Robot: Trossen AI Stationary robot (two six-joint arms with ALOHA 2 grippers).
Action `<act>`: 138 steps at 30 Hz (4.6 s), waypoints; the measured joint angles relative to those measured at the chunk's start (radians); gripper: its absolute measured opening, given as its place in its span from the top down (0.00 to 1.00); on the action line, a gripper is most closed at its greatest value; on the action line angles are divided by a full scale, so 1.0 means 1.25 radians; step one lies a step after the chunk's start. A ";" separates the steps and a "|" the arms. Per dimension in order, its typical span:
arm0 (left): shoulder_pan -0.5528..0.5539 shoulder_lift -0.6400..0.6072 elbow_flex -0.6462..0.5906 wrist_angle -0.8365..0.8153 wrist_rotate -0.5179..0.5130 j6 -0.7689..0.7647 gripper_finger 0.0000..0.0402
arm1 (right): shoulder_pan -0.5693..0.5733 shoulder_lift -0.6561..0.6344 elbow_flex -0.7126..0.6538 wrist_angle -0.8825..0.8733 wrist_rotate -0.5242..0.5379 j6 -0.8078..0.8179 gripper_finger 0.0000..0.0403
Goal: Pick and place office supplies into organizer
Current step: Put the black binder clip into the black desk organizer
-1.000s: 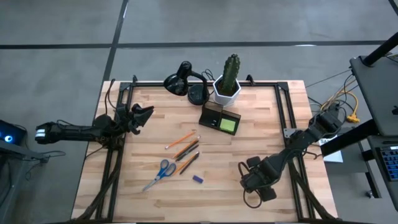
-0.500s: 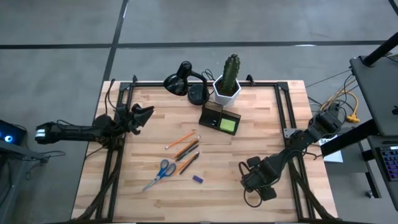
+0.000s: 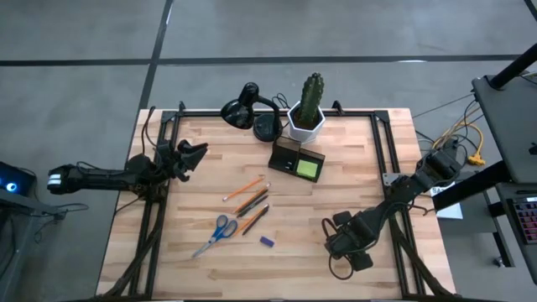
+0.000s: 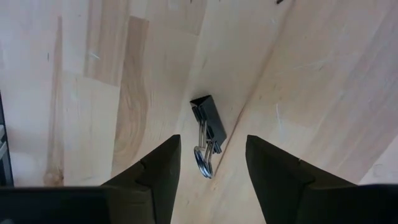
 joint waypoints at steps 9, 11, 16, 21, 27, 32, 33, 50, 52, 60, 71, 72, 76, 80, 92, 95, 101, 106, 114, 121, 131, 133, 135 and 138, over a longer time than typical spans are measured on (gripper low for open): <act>0.000 0.000 0.000 0.000 0.000 0.000 0.68 | 0.000 0.000 0.000 0.004 -0.025 0.000 0.77; 0.000 0.000 0.000 0.000 0.000 0.000 0.68 | 0.000 0.000 0.000 0.005 -0.033 0.000 0.81; 0.000 0.000 0.000 0.000 0.000 0.000 0.68 | 0.000 0.000 0.000 0.007 -0.036 0.000 0.88; 0.000 0.000 0.000 0.000 0.000 0.000 0.68 | 0.000 0.000 0.000 0.008 -0.036 0.000 0.93; 0.000 0.000 0.000 0.000 0.000 0.000 0.68 | 0.000 0.000 0.000 0.007 -0.042 0.003 0.97; 0.000 0.000 0.000 0.000 0.000 0.000 0.68 | -0.002 0.000 0.011 0.005 -0.045 0.044 0.98; 0.000 0.000 0.000 0.000 0.000 0.000 0.68 | -0.002 0.000 0.014 0.005 -0.045 0.057 0.98; 0.000 0.000 0.000 0.000 0.000 -0.002 0.68 | -0.056 0.000 0.111 0.008 0.084 0.245 0.98; 0.000 0.000 0.000 0.000 0.000 -0.003 0.68 | -0.068 0.000 0.121 0.009 0.123 0.259 0.98; 0.000 0.000 0.000 0.000 0.000 -0.003 0.68 | -0.118 0.000 0.130 0.037 0.229 0.325 0.98; 0.000 0.000 0.000 0.000 0.000 -0.006 0.68 | -0.209 0.000 0.129 0.152 0.404 0.342 0.98; 0.000 0.000 0.000 0.000 0.000 -0.006 0.68 | -0.220 0.000 0.129 0.161 0.415 0.340 0.98; 0.000 0.000 0.000 0.000 0.000 -0.006 0.68 | -0.272 0.000 0.129 0.192 0.450 0.314 0.98; 0.000 0.000 0.000 0.000 0.001 -0.006 0.68 | -0.333 0.000 0.129 0.254 0.450 0.260 0.98; 0.000 0.000 0.000 0.000 0.001 -0.006 0.68 | -0.517 0.000 0.130 0.331 0.349 0.128 0.98; 0.000 0.000 0.000 0.000 0.001 -0.006 0.68 | -0.558 0.000 0.130 0.334 0.318 0.122 0.98; 0.000 0.000 0.000 0.000 0.001 -0.003 0.68 | -0.602 0.001 0.135 0.354 0.261 0.030 0.98; 0.000 0.000 0.000 0.000 0.000 -0.003 0.68 | -0.630 0.002 0.168 0.313 0.256 0.010 0.98; 0.000 0.000 0.000 0.000 0.000 -0.002 0.68 | -0.661 0.029 0.233 0.199 0.209 -0.109 0.98; 0.000 0.000 0.000 0.001 0.000 -0.002 0.68 | -0.681 0.114 0.333 0.127 0.207 -0.183 0.98; 0.000 -0.002 0.000 0.001 0.000 -0.003 0.68 | -0.719 0.192 0.417 0.081 0.153 -0.243 0.98; 0.000 -0.002 0.000 0.002 0.001 -0.003 0.68 | -0.721 0.206 0.423 0.073 0.153 -0.249 0.98; 0.000 -0.003 0.000 -0.001 0.000 -0.003 0.68 | -0.722 0.220 0.430 0.062 0.153 -0.253 0.98; 0.000 -0.002 0.000 -0.001 0.000 -0.003 0.68 | -0.721 0.243 0.440 0.027 0.150 -0.281 0.98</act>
